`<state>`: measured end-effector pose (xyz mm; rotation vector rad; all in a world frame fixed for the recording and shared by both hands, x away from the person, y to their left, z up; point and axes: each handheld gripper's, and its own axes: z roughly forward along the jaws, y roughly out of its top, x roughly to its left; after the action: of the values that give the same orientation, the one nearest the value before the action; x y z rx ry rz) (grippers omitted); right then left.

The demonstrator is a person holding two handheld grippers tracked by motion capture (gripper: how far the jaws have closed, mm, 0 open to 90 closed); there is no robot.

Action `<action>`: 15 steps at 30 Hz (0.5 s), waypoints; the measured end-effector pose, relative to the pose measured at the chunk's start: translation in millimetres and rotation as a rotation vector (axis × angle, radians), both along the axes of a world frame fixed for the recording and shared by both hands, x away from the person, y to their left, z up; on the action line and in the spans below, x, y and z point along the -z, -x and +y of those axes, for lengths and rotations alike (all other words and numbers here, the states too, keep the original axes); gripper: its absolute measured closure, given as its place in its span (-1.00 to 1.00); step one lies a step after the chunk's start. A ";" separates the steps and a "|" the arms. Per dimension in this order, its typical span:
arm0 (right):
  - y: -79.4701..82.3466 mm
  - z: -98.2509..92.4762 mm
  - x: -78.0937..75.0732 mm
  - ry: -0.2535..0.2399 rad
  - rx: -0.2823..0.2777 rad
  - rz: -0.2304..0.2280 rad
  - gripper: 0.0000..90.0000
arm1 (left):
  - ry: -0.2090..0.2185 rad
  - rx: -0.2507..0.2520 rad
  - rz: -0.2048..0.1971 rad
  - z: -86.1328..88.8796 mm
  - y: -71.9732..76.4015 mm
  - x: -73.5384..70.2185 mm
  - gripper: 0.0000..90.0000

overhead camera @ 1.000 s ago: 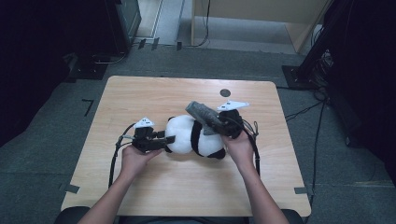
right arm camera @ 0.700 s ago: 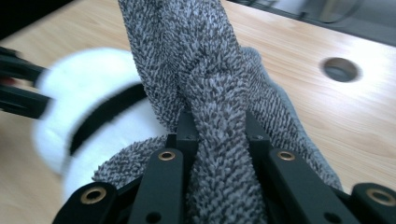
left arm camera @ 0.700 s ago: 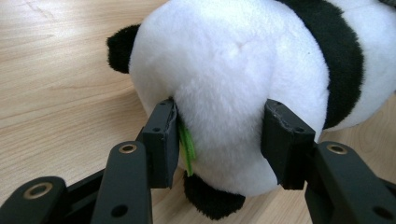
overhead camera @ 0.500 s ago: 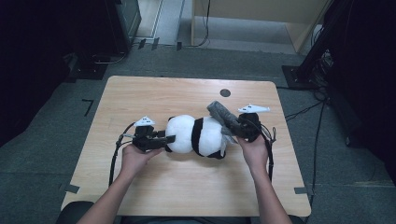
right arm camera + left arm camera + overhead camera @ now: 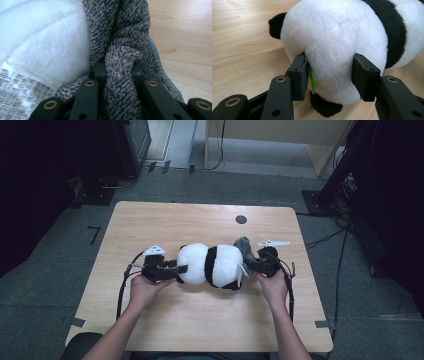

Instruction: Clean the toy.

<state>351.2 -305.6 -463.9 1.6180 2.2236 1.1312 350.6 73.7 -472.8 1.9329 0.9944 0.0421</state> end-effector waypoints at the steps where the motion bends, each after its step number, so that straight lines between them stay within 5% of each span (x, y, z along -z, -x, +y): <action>1: -1.0 -1.9 0.9 -0.003 -0.001 0.008 0.68 | -0.001 0.001 0.000 0.1 0.0 0.0 0.12; 6: 0.2 -16.0 -9.9 -0.020 0.036 -0.009 0.69 | -0.008 0.006 -0.003 0.7 0.3 0.2 0.12; 15: 19.3 -4.0 -63.9 -0.012 0.007 -0.187 0.69 | 0.001 0.009 -0.007 0.9 1.0 0.3 0.14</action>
<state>331.8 -309.5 -400.0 1.4568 2.0958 1.2403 349.6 74.6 -473.1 1.9347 0.9808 0.0432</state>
